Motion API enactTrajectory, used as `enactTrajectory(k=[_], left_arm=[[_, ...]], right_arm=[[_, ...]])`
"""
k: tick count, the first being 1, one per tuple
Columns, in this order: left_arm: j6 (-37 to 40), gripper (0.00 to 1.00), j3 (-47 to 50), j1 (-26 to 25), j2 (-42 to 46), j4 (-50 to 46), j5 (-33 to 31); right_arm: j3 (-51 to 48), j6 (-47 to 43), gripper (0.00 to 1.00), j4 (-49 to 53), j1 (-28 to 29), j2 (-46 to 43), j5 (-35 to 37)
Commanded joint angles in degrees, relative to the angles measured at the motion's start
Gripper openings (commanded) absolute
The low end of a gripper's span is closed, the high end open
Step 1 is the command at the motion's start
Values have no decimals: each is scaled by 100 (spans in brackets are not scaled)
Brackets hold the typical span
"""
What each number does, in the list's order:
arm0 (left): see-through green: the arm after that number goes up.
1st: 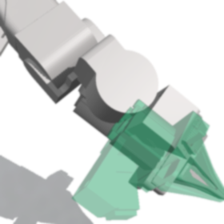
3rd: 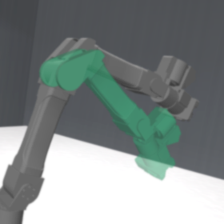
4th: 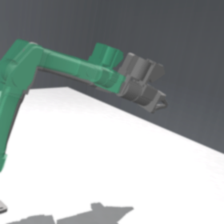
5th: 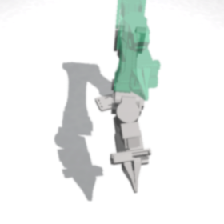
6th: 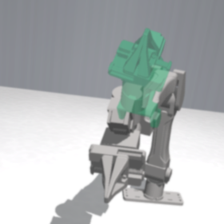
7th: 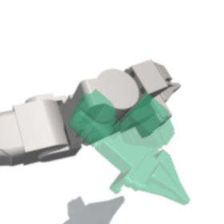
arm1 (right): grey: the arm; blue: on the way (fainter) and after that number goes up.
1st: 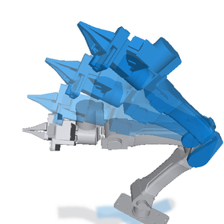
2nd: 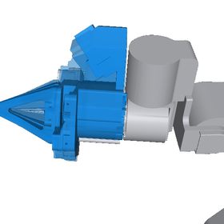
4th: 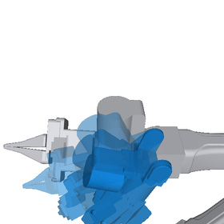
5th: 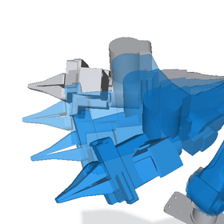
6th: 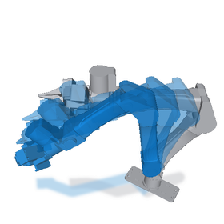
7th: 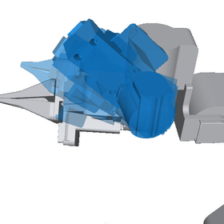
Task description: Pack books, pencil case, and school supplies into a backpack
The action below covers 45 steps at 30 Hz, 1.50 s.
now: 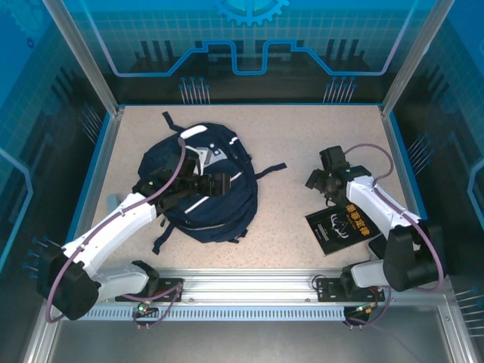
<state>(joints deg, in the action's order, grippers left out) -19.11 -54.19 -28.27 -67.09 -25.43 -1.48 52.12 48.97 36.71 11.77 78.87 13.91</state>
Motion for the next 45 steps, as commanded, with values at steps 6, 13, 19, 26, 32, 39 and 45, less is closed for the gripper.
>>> enactTrajectory(k=[6,13,19,26,32,39,45], left_arm=[[-264,99,-21,36,185,-54,-135],[-325,99,83,39,171,-39,-115],[-356,99,102,35,164,-60,-86],[-460,99,59,39,70,12,76],[-568,99,23,33,-25,51,237],[-718,99,-71,35,-323,123,698],[-865,95,-311,-152,-773,249,1179]], right_arm=[[-314,-315,90,-64,-679,602,-729],[-384,-357,89,-259,-798,1036,-914],[-381,-444,88,-544,-732,1411,-1451],[200,-608,86,-621,45,1665,-1736],[863,-712,83,-685,908,2271,-2314],[1564,-1012,80,-310,1627,2415,-2363],[1562,-1135,81,398,1577,1370,-1263]])
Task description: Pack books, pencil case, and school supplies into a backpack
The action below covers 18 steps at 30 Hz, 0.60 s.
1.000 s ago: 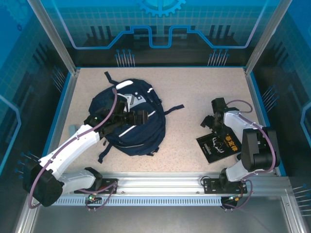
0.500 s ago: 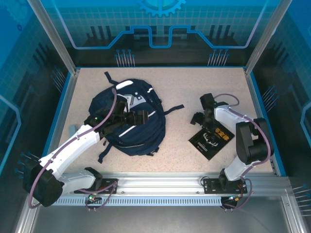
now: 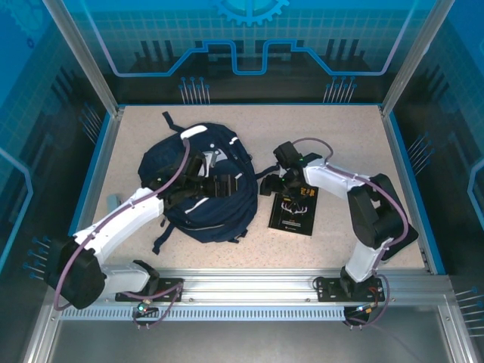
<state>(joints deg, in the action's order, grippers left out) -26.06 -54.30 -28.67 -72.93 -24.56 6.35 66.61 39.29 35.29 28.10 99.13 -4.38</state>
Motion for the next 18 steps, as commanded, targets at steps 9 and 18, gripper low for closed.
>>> enactTrajectory(k=[9,18], left_arm=[[-645,86,-1017,-1077,-1321,695,351],[-1384,73,-2087,-1788,-2864,364,-297]], right_arm=[[-979,-256,82,676,-1433,-1568,479],[-1590,-687,62,296,-2268,-1368,-345]])
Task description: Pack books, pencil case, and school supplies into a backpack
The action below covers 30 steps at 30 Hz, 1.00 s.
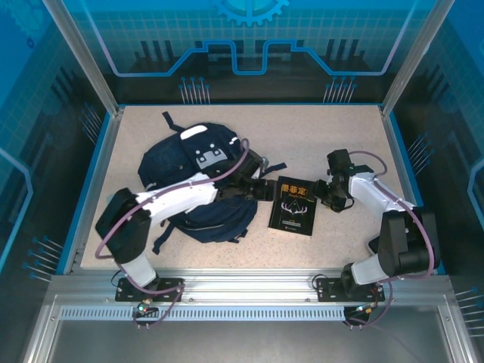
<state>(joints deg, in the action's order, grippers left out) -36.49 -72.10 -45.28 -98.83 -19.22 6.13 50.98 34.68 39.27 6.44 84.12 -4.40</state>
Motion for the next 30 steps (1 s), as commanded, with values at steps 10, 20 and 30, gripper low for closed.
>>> enactTrajectory(k=[10,20,30], left_arm=[[-312,60,-992,-315,-1428,-468,-605],[-78,42,-1328,-333,-2014,-755,-466],[22,36,-1415,-342,-2325,-950,-401]], right_arm=[[-209,-414,47,-217,-109,473,-333],[-231,-520,42,-235,-94,589,-447],[-203,-563,40,-235,49,721,-554]])
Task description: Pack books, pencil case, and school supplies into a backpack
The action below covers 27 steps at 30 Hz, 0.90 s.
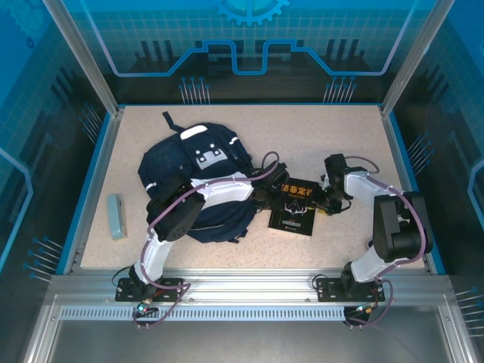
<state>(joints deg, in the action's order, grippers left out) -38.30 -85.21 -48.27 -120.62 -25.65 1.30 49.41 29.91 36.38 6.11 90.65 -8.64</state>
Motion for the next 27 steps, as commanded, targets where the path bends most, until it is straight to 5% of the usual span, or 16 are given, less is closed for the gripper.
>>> enactTrajectory(k=[1,18,27], left_arm=[[245,35,-93,-42,-149,-345,46],[463,28,107,-44,-488,-513,-68],[490,26,120,-42,-528,-524,-36]], right_arm=[[-43,-84,40,54,105,56,-120],[367,-132,36,377,259,-746,-1318],[333,-24,29,409,250,-1029,-1169]])
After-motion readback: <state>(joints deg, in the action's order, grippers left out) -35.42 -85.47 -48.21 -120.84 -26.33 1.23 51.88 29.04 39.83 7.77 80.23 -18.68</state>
